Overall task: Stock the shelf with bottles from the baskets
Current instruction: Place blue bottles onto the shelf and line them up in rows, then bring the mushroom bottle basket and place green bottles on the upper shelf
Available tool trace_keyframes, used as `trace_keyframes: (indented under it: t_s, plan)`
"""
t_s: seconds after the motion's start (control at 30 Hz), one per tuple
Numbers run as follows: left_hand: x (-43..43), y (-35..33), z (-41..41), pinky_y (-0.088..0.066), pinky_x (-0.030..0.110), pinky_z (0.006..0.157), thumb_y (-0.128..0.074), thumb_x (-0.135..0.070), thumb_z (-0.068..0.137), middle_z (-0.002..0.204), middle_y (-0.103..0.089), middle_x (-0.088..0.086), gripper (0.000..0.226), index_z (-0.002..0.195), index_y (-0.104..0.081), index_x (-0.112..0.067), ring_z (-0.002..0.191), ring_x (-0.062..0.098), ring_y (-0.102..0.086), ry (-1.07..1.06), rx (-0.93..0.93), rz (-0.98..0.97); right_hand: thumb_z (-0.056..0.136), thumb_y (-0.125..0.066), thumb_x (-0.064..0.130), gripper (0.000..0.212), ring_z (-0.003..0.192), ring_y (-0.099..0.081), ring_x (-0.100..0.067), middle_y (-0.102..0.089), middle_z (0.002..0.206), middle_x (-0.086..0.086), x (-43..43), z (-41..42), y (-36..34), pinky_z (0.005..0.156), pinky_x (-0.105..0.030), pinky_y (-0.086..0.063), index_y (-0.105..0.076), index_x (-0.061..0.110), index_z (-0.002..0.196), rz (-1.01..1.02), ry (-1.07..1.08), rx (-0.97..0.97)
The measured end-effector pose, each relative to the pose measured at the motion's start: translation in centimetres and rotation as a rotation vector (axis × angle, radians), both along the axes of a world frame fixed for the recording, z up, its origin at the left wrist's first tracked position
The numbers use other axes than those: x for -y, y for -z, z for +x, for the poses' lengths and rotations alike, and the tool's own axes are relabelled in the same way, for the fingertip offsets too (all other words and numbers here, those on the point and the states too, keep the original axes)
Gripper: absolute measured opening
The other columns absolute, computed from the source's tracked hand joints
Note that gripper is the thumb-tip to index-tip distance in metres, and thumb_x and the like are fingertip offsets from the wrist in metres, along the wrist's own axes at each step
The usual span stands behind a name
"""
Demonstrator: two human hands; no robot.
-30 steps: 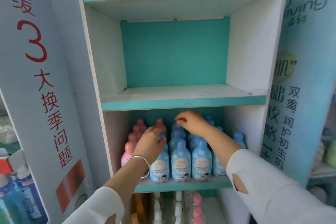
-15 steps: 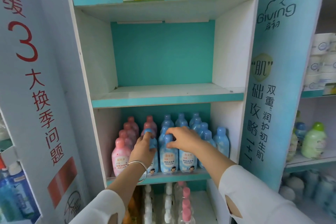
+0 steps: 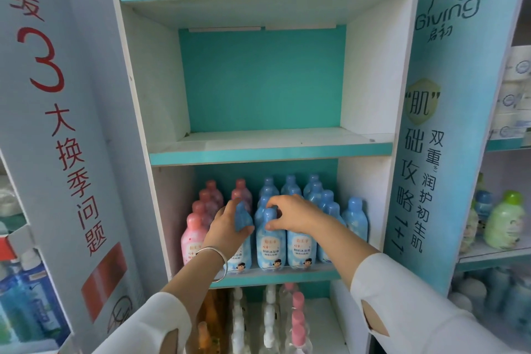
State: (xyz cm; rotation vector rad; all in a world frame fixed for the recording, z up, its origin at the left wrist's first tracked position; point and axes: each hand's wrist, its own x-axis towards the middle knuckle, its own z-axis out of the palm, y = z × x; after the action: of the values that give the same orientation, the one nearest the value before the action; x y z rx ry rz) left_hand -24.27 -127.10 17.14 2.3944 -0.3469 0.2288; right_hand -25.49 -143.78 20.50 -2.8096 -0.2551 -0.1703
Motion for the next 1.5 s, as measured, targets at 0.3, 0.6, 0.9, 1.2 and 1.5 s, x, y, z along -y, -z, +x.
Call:
trace_keyframes:
  t_s: [0.3,0.6,0.9,1.2,1.5]
  plan:
    - [1.5,-1.8,3.2,-0.043,0.032,0.086,-0.038,-0.018,0.095,0.122,-0.058,0.016,0.032,0.122,-0.054,-0.015,0.111,0.034,-0.055,-0.089,0.054,0.176,0.094,-0.051,0.031,0.032,0.114,-0.056,-0.026,-0.064,0.12,-0.004,-0.5,3.9,-0.9,0.088,-0.031,-0.044,-0.06,0.023,0.123,0.032,0.082,0.161]
    - [2.0,-1.5,4.1,-0.047,0.033,0.078,-0.041,-0.013,0.09,0.112,-0.064,0.014,0.037,0.123,-0.055,-0.023,0.103,0.035,-0.06,-0.204,0.133,0.249,0.089,-0.06,0.027,0.023,0.103,-0.06,-0.025,-0.068,0.109,-0.005,-1.1,6.4,-0.7,0.084,-0.03,-0.05,-0.069,0.02,0.109,-0.03,0.121,0.126]
    - [1.5,-1.7,2.5,-0.043,0.031,0.088,-0.043,-0.02,0.095,0.132,-0.048,0.011,0.04,0.135,-0.045,-0.02,0.118,0.03,-0.05,-0.08,0.097,0.202,0.089,-0.059,0.027,0.034,0.109,-0.056,-0.026,-0.064,0.114,-0.006,-0.6,5.1,-1.1,0.088,-0.028,-0.045,-0.06,0.018,0.121,-0.008,0.035,0.069]
    - [1.2,-2.0,-4.0,-0.04,0.032,0.101,-0.05,-0.016,0.092,0.13,-0.053,0.005,0.03,0.12,-0.061,-0.016,0.12,0.024,-0.048,0.047,0.239,0.154,0.093,-0.054,0.022,0.036,0.121,-0.047,-0.029,-0.05,0.133,-0.006,-0.3,-2.0,-0.9,0.098,-0.033,-0.036,-0.056,0.017,0.128,0.018,0.059,0.301]
    - [4.2,-0.7,-12.3,-0.047,0.033,0.088,-0.044,-0.02,0.093,0.117,-0.063,-0.002,0.03,0.121,-0.056,-0.025,0.107,0.021,-0.059,0.112,0.195,0.211,0.092,-0.056,0.027,0.033,0.119,-0.049,-0.028,-0.055,0.126,-0.007,1.6,-10.4,2.7,0.1,-0.033,-0.035,-0.06,0.02,0.124,0.024,0.073,0.265]
